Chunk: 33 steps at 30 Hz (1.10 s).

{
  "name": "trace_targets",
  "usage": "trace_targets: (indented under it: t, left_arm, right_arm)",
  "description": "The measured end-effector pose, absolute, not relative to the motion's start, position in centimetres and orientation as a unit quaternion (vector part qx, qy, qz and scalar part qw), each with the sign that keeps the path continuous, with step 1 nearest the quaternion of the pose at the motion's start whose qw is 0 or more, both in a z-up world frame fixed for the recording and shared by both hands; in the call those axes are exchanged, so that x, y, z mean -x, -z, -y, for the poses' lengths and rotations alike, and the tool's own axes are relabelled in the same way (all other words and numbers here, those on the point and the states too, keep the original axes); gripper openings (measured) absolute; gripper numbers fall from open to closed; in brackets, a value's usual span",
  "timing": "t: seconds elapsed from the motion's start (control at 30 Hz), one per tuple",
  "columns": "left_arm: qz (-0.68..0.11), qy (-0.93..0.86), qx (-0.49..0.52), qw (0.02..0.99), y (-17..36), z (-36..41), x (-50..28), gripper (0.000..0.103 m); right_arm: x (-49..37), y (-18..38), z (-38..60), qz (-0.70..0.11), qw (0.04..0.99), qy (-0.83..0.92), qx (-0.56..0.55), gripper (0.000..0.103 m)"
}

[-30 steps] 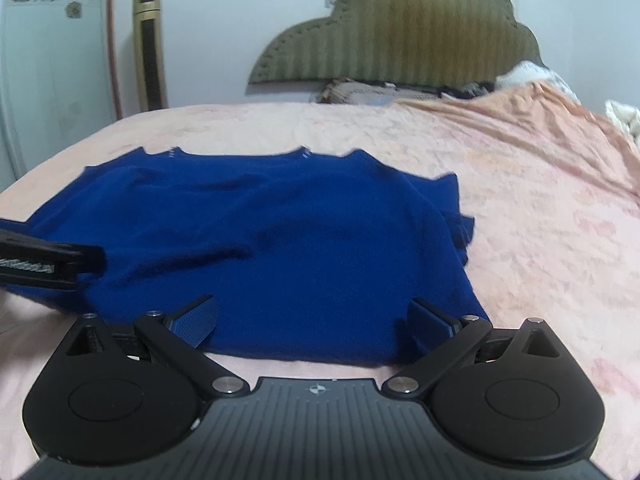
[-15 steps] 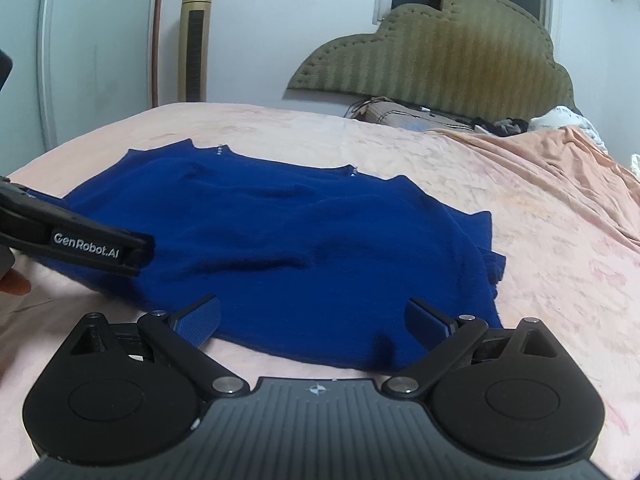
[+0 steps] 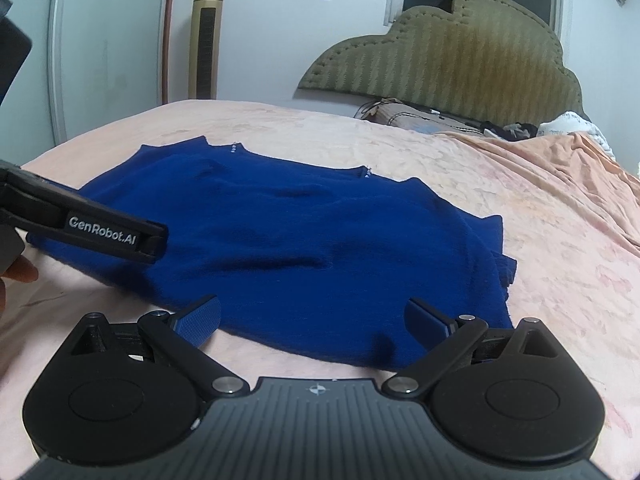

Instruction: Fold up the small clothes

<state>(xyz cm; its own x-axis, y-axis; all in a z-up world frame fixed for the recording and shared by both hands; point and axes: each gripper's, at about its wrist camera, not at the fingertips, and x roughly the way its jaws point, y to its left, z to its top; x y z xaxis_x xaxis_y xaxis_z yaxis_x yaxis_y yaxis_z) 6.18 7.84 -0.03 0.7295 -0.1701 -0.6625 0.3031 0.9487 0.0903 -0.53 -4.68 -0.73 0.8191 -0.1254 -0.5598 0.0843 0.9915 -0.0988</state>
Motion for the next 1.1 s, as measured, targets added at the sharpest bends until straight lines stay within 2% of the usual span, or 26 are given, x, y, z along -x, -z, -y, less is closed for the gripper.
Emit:
trace_targets:
  t: [0.33,0.6,0.77,1.1]
  left_arm:
    - [-0.341,0.127,-0.100,0.926,-0.6,-8.2,-6.6,0.103]
    - [-0.334,0.098,-0.096,0.933,-1.9,-11.4,-9.9,0.103]
    - [-0.350,0.083,-0.086,0.929,-2.1,-14.1,-13.4,0.103]
    - [-0.415,0.106,-0.001,0.903,-0.8,-19.2,-20.5,0.103]
  right_arm:
    - [0.3,0.5,3.7,-0.296,0.953,0.041,0.044,0.099]
    - [-0.4,0.0,0.2,-0.289,0.953,-0.005,0.086,0.097]
    - [-1.3,0.1,-2.7,-0.285,0.949,-0.032,0.134,0.096]
    - [-2.9,1.4,-8.6,-0.285,0.929,-0.059,0.227,0.094]
